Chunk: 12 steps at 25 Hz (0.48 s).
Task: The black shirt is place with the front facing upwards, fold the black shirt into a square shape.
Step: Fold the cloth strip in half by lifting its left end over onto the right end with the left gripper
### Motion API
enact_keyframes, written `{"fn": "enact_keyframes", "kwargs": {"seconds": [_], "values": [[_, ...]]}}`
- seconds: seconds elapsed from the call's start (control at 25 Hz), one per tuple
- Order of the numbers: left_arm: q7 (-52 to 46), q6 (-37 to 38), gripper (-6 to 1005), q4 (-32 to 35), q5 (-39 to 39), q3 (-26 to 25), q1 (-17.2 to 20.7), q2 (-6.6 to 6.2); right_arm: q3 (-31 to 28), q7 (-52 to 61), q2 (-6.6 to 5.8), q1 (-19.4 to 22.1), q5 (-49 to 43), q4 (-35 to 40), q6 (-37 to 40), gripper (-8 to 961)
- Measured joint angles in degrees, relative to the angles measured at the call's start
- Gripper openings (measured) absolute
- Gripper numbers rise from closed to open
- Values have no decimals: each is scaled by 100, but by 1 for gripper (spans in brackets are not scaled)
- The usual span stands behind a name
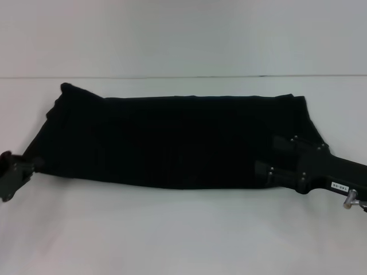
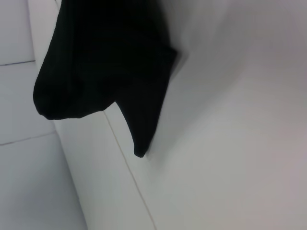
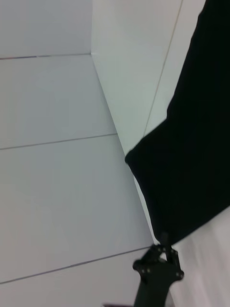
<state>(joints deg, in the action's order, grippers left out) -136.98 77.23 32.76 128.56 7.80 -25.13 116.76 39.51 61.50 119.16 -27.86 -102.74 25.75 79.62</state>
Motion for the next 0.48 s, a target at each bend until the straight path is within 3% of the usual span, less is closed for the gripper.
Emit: {"fn": "enact_keyframes", "kwargs": {"seconds": [0.48], "values": [[229,810,3,315,-8,-987,812,88,-148,13,-6,-5,0,0,-4,847]]}}
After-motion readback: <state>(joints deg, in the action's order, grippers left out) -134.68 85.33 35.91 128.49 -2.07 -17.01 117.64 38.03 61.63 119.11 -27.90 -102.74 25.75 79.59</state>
